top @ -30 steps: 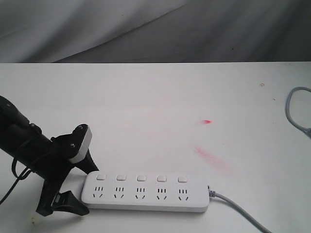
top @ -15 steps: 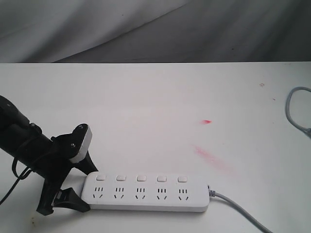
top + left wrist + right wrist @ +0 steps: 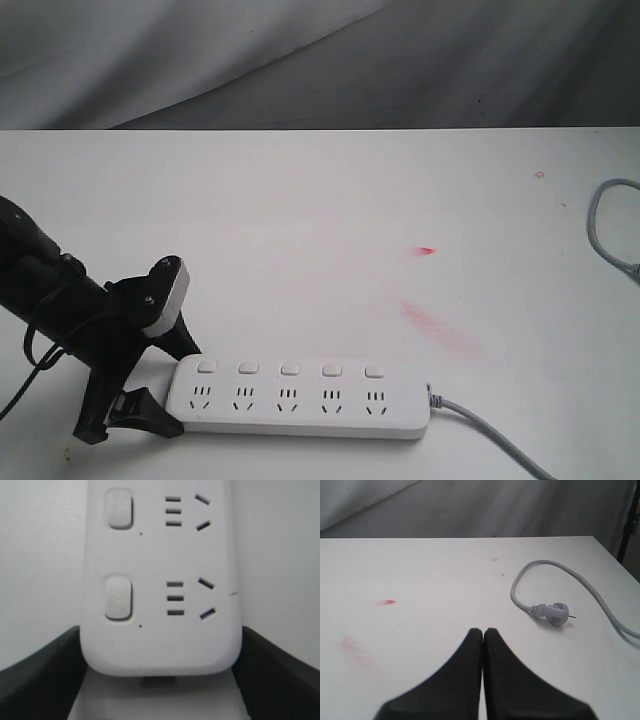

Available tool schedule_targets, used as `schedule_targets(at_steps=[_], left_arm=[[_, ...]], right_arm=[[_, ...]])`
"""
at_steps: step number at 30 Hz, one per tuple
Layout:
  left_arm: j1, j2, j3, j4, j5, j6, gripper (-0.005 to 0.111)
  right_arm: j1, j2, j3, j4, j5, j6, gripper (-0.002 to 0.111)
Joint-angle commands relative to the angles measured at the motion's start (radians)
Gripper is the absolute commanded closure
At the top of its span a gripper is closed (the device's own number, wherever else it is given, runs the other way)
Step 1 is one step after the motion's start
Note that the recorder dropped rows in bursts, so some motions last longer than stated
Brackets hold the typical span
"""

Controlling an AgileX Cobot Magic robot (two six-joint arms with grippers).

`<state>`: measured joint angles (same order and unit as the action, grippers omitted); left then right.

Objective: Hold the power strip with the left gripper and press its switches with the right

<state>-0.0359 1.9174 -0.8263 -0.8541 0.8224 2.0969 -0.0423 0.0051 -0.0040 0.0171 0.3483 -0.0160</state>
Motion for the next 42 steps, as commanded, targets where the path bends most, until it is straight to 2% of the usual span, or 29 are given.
schedule_targets(at_steps=[1, 9, 20, 22, 24, 26, 34, 38, 42], left_arm=[[-0.004, 0.003, 0.006, 0.046, -0.008, -0.002, 0.044], [-0.004, 0.003, 0.008, 0.043, -0.038, -0.002, 0.044], [-0.004, 0.003, 0.008, 0.043, -0.040, -0.002, 0.044], [-0.004, 0.003, 0.008, 0.043, -0.040, -0.002, 0.044], [-0.004, 0.003, 0.008, 0.043, -0.043, -0.002, 0.044], [-0.004, 0.003, 0.008, 0.043, -0.051, -0.002, 0.044], [-0.004, 0.003, 0.008, 0.043, -0.060, -0.002, 0.044], [-0.004, 0.003, 0.008, 0.046, -0.060, -0.002, 0.044], [-0.004, 0.003, 0.008, 0.046, -0.060, -0.002, 0.044]], right_arm=[[-0.006, -0.005, 0.004, 0.002, -0.008, 0.001, 0.108], [-0.006, -0.005, 0.004, -0.017, -0.057, 0.001, 0.108], [-0.006, -0.005, 0.004, 0.001, -0.576, 0.001, 0.108], [-0.006, -0.005, 0.004, 0.030, -0.704, 0.077, 0.108], [-0.006, -0.005, 0.004, 0.079, -0.806, 0.302, 0.108], [-0.006, -0.005, 0.001, 0.158, -0.852, 0.342, 0.108], [-0.004, 0.053, -0.189, 0.167, -0.503, 0.233, 0.108], [-0.004, 0.229, -0.324, 0.156, -0.348, 0.224, 0.108], [-0.004, 0.445, -0.518, 0.062, -0.152, 0.184, 0.108]])
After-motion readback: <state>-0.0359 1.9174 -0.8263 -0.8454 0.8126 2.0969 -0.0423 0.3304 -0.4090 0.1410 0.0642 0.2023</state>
